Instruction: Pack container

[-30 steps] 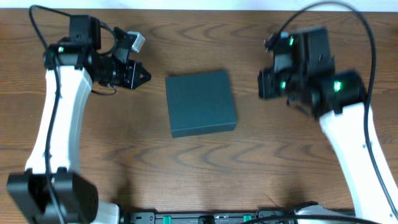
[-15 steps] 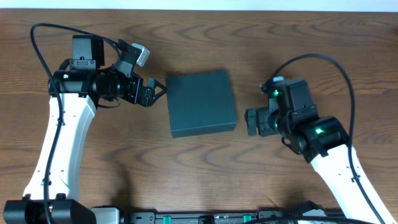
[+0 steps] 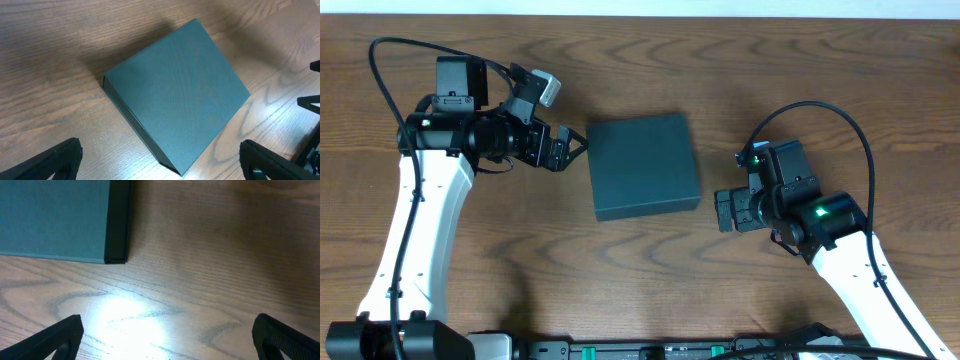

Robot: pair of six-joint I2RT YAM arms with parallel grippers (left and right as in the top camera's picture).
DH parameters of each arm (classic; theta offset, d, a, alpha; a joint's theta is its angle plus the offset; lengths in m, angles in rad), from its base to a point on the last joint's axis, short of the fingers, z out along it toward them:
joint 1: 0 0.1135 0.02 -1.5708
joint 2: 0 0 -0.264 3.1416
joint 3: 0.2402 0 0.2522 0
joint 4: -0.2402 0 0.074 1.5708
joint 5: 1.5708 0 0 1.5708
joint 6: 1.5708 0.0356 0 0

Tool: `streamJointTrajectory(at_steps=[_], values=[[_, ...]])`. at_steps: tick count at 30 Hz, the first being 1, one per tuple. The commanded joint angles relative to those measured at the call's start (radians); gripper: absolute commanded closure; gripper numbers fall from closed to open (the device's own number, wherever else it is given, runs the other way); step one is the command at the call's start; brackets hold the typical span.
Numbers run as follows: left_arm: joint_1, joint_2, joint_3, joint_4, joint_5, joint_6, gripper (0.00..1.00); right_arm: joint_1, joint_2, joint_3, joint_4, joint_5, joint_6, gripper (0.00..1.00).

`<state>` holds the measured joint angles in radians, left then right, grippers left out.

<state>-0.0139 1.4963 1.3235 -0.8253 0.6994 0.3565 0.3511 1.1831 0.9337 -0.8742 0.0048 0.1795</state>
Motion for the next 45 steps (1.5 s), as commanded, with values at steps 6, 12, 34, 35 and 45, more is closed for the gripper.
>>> streamJointTrajectory(at_steps=[6,12,34,35,45], values=[[-0.003,-0.053,0.0,0.008,-0.036,0.001,0.01,0.006,0.002,-0.006,-0.001,0.014,0.014,0.01],[-0.005,-0.241,-0.102,0.228,-0.383,-0.354,0.01,0.006,0.002,-0.006,-0.001,0.014,0.014,0.01],[0.115,-1.161,-1.006,0.597,-0.51,-0.564,0.02,0.006,0.002,-0.006,-0.001,0.014,0.014,0.01],[0.115,-1.204,-1.038,0.603,-0.51,-0.564,0.01,0.006,0.002,-0.006,-0.001,0.014,0.014,0.01],[0.114,-1.471,-1.243,0.603,-0.505,-0.573,0.02,0.006,0.002,-0.006,-0.001,0.014,0.014,0.01]])
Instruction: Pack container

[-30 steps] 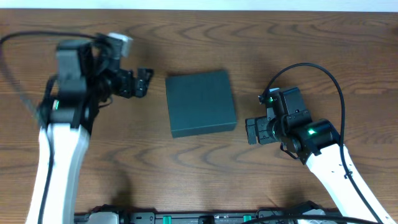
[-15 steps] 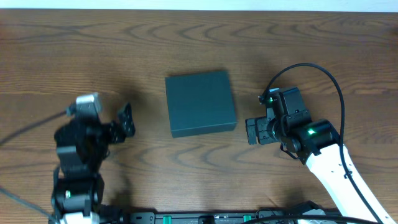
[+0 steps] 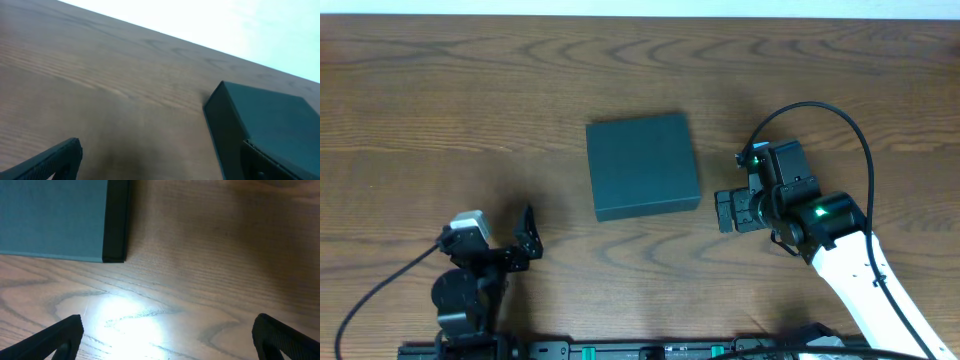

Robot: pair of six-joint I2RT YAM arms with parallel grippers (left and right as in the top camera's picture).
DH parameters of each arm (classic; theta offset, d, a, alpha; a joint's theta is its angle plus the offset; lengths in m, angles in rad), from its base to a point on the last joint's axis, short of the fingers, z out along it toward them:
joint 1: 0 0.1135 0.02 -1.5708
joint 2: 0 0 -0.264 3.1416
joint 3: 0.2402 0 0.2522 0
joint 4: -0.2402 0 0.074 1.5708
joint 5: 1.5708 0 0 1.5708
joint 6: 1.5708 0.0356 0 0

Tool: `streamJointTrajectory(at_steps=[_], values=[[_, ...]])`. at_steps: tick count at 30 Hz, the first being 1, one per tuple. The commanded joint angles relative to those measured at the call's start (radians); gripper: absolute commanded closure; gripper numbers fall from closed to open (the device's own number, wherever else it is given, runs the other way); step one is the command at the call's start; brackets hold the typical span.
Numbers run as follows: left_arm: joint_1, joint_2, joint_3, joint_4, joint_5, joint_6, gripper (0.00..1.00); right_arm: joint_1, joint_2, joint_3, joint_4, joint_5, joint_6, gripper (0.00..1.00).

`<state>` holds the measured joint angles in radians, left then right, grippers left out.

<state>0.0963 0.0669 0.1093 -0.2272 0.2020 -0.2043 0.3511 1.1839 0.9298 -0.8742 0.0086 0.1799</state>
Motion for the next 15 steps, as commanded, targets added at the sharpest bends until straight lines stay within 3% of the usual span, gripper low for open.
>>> streamJointTrajectory(at_steps=[1,15], values=[[0.003,-0.052,-0.036,0.005,-0.008,-0.019,0.02,0.006,0.001,-0.002,-0.001,0.01,0.014,0.01],[0.003,-0.065,-0.039,0.006,-0.013,-0.015,0.02,0.006,0.001,-0.002,0.0,0.01,0.014,0.01]])
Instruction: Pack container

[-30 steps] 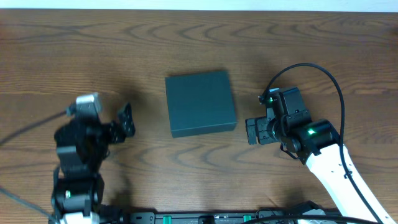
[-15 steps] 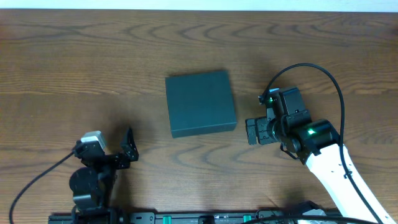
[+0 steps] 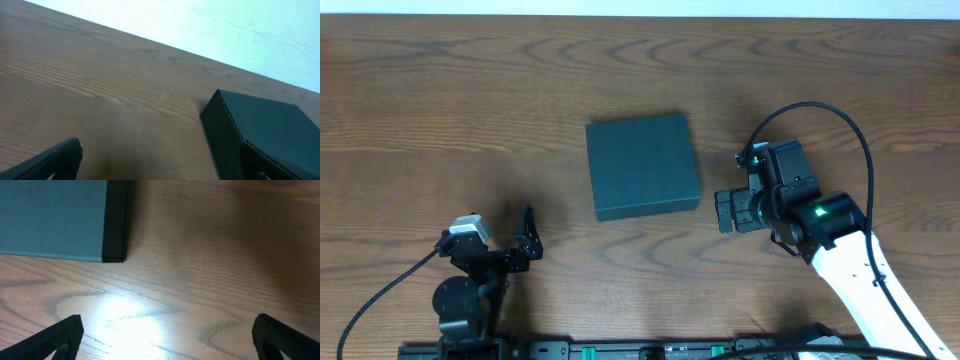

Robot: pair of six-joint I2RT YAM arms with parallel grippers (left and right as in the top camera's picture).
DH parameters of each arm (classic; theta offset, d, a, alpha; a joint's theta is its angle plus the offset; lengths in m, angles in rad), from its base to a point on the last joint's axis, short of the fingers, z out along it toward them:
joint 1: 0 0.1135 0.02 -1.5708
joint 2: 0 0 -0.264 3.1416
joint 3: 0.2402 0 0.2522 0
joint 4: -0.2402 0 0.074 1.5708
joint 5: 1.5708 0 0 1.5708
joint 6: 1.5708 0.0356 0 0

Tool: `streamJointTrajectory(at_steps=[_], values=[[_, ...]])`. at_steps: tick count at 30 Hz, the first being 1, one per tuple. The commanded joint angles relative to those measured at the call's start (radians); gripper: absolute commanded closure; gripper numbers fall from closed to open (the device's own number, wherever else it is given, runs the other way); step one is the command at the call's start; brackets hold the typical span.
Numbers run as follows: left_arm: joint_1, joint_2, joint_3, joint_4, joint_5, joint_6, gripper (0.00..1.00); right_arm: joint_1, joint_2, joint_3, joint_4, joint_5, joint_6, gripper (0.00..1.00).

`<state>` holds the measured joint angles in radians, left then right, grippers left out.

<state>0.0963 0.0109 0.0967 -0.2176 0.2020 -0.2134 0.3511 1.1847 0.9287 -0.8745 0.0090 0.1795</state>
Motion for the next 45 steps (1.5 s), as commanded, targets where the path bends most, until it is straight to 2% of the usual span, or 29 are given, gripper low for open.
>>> streamJointTrajectory(at_steps=[1,24,28,35,40,45], values=[[0.003,-0.008,-0.027,-0.004,-0.013,-0.006,0.01,0.006,0.0,-0.001,0.0,0.01,0.014,0.01],[0.003,-0.006,-0.027,-0.004,-0.013,-0.006,0.02,0.006,-0.019,-0.002,-0.006,0.028,0.003,0.01],[0.003,-0.006,-0.027,-0.004,-0.013,-0.006,0.01,0.008,-0.134,-0.002,-0.088,0.029,-0.021,0.01],[0.003,-0.006,-0.027,-0.004,-0.013,-0.006,0.02,0.049,-0.441,-0.018,-0.174,0.087,-0.029,0.01],[0.003,-0.006,-0.027,-0.004,-0.013,-0.006,0.01,0.105,-0.685,-0.159,-0.057,0.096,-0.069,0.01],[0.003,-0.006,-0.027,-0.004,-0.013,-0.006,0.01,0.149,-0.895,-0.356,0.098,0.094,-0.025,0.01]])
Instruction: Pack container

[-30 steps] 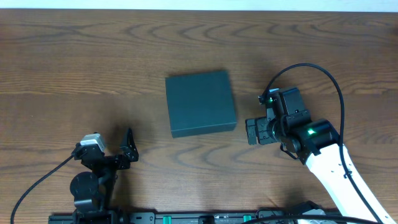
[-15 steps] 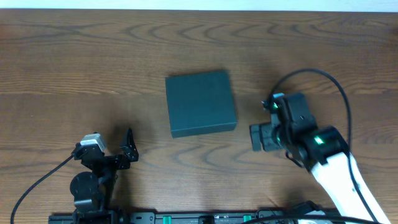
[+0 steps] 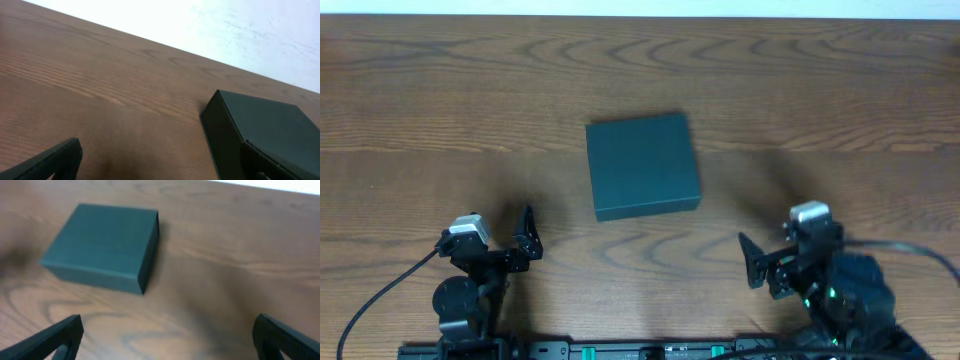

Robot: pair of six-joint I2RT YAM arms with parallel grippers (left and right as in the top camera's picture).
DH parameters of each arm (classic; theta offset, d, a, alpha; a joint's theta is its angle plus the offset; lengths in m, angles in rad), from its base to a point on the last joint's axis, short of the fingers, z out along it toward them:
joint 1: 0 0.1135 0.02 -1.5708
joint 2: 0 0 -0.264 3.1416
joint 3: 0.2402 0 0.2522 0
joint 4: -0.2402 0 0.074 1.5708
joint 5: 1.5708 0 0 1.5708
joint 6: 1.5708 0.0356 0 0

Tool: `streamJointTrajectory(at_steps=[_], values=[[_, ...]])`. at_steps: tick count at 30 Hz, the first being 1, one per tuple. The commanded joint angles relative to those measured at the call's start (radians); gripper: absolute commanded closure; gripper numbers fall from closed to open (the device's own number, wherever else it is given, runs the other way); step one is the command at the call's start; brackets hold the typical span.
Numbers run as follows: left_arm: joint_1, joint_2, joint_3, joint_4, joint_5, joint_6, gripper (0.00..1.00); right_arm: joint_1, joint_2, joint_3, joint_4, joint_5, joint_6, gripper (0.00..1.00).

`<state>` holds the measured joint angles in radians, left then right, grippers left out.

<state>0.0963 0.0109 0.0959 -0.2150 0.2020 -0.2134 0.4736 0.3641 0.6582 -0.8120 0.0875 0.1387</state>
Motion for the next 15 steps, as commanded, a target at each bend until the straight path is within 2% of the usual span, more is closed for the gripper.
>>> streamJointTrajectory(at_steps=[1,15], values=[[0.003,-0.006,-0.026,-0.006,-0.013,-0.006,0.02,0.034,-0.103,-0.116,0.051,0.013,0.025,0.01],[0.003,-0.006,-0.026,-0.006,-0.013,-0.006,0.02,0.137,-0.362,-0.509,0.312,0.013,0.049,0.01]])
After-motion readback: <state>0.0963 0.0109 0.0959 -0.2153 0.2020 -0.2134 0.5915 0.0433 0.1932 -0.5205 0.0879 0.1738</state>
